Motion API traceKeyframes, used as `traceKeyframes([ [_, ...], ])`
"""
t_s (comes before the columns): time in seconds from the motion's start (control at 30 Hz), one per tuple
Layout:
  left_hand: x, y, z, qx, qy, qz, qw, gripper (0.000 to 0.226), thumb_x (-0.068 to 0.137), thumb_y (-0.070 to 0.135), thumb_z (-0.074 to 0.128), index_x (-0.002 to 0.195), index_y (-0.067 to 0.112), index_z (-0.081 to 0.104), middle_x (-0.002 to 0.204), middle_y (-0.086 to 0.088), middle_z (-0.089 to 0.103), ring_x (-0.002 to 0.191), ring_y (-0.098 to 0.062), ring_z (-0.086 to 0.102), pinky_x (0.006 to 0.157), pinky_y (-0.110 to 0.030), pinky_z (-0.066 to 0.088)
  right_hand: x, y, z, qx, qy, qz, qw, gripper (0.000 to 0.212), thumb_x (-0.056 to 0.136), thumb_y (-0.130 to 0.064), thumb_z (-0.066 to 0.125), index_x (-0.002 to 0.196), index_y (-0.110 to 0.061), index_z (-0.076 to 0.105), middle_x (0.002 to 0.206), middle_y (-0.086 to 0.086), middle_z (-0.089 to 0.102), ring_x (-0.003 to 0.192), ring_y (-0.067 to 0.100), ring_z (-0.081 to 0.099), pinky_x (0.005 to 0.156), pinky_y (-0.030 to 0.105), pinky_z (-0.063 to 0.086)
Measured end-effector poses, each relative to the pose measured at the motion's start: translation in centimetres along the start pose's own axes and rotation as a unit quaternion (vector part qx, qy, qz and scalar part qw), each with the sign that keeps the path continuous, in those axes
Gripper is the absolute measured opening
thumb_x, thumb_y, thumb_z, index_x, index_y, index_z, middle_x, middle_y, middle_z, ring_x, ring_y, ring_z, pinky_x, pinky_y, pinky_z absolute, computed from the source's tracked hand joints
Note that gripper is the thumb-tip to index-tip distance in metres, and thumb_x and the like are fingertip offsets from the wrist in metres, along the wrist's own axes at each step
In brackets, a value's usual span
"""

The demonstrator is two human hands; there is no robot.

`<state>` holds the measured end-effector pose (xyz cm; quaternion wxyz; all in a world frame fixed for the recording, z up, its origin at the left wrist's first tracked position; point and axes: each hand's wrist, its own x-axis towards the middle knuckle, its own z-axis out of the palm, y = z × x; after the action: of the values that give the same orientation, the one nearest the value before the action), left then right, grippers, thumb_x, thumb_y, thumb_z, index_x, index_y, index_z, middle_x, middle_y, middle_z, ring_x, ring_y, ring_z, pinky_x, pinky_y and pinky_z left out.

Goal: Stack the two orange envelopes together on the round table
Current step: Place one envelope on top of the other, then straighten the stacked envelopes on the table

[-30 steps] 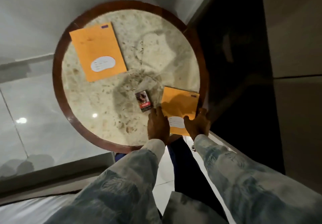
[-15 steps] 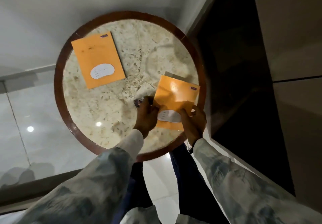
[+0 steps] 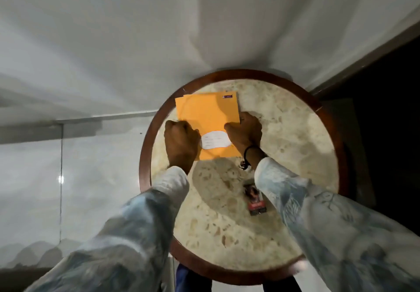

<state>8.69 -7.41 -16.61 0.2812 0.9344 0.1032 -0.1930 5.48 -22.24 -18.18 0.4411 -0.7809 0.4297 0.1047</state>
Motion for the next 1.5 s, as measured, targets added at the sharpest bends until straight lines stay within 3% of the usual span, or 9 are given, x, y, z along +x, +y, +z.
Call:
traceKeyframes([
  [0.13, -0.3, 0.0, 0.9, 0.025, 0.005, -0.011, 1.0, 0.047, 0.096, 0.018, 0.063, 0.137, 0.002, 0.049, 0.132, -0.024, 0.055, 0.119, -0.044, 0.056, 0.098, -0.051, 0.051, 0.2, -0.1, 1.0, -0.086, 0.017, -0.044, 0.995, 0.025, 0.083, -0.021, 0.066, 0.101, -0.005, 0.067, 0.113, 0.017, 0.062, 0.103, 0.038, 0.058, 0.075, 0.036, 0.044],
  [0.43, 2.7, -0.4, -0.5, -0.142, -0.073, -0.122, 0.98, 0.043, 0.082, 0.011, 0.071, 0.123, 0.006, 0.064, 0.125, -0.017, 0.07, 0.118, -0.039, 0.065, 0.099, -0.054, 0.057, 0.3, -0.9, 1.4, -0.17, 0.003, -0.069, 0.983, 0.025, 0.085, -0.026, 0.067, 0.101, -0.007, 0.069, 0.118, 0.013, 0.06, 0.103, 0.036, 0.062, 0.072, 0.034, 0.044],
  [0.6, 2.6, -1.7, -1.9, -0.209, -0.15, 0.001, 0.966, 0.033, 0.085, -0.005, 0.07, 0.109, 0.012, 0.054, 0.115, -0.016, 0.067, 0.11, -0.038, 0.064, 0.096, -0.059, 0.055, 1.8, -1.4, -0.5, 0.013, -0.055, -0.013, 0.998, 0.027, 0.089, -0.021, 0.074, 0.114, -0.009, 0.073, 0.117, 0.015, 0.075, 0.108, 0.035, 0.07, 0.094, 0.045, 0.058],
  [0.7, 1.7, -1.8, -2.0, -0.198, -0.104, 0.155, 0.962, 0.033, 0.093, -0.001, 0.064, 0.121, 0.005, 0.047, 0.107, -0.011, 0.063, 0.094, -0.03, 0.061, 0.084, -0.055, 0.055, 1.0, -2.2, -1.4, 0.096, -0.055, -0.057, 0.992, 0.036, 0.093, -0.009, 0.07, 0.128, -0.008, 0.065, 0.122, 0.01, 0.073, 0.114, 0.029, 0.068, 0.098, 0.043, 0.056],
  [0.77, 0.7, -1.7, -2.0, -0.194, -0.016, 0.231, 0.953, 0.033, 0.099, 0.006, 0.06, 0.128, 0.003, 0.045, 0.103, -0.002, 0.064, 0.085, -0.021, 0.062, 0.075, -0.045, 0.055, -0.3, -2.3, -1.8, 0.113, 0.017, -0.164, 0.98, 0.04, 0.091, -0.01, 0.071, 0.13, -0.007, 0.062, 0.123, 0.008, 0.072, 0.11, 0.022, 0.069, 0.094, 0.036, 0.058],
  [0.87, -1.0, -2.0, -1.2, -0.208, 0.093, 0.215, 0.95, 0.019, 0.103, 0.014, 0.056, 0.119, 0.009, 0.047, 0.098, 0.024, 0.057, 0.086, 0.011, 0.058, 0.074, 0.0, 0.043, -2.7, -0.8, -1.3, 0.131, 0.116, -0.289, 0.941, 0.038, 0.092, -0.014, 0.072, 0.125, 0.0, 0.06, 0.118, 0.011, 0.069, 0.11, 0.022, 0.068, 0.096, 0.038, 0.059],
  [0.97, -2.1, -2.7, 0.4, -0.213, 0.03, 0.142, 0.966, 0.022, 0.105, 0.022, 0.051, 0.122, 0.009, 0.044, 0.105, 0.006, 0.059, 0.089, 0.006, 0.059, 0.076, 0.008, 0.039, -4.2, 1.0, 0.1, 0.084, 0.135, -0.276, 0.948, 0.04, 0.094, -0.009, 0.073, 0.127, 0.008, 0.058, 0.115, 0.022, 0.067, 0.108, 0.036, 0.067, 0.095, 0.05, 0.059],
  [1.23, -0.2, -3.2, 0.0, -0.176, 0.035, 0.142, 0.973, 0.042, 0.098, 0.017, 0.064, 0.136, 0.018, 0.046, 0.128, -0.017, 0.058, 0.109, -0.034, 0.061, 0.092, -0.05, 0.057, -2.3, -0.7, -1.2, -0.004, 0.057, -0.2, 0.978, 0.039, 0.09, -0.032, 0.07, 0.122, -0.01, 0.068, 0.116, 0.012, 0.074, 0.102, 0.031, 0.072, 0.084, 0.045, 0.061],
  [1.5, 1.7, -3.4, 1.5, -0.081, -0.003, 0.001, 0.997, 0.027, 0.089, 0.019, 0.07, 0.103, -0.004, 0.065, 0.109, -0.026, 0.066, 0.103, -0.04, 0.06, 0.081, -0.039, 0.043, 1.1, -1.5, 1.0, -0.112, -0.002, -0.097, 0.989, 0.034, 0.084, -0.029, 0.073, 0.065, -0.013, 0.051, 0.095, 0.024, 0.067, 0.086, 0.039, 0.062, 0.063, 0.032, 0.036],
])
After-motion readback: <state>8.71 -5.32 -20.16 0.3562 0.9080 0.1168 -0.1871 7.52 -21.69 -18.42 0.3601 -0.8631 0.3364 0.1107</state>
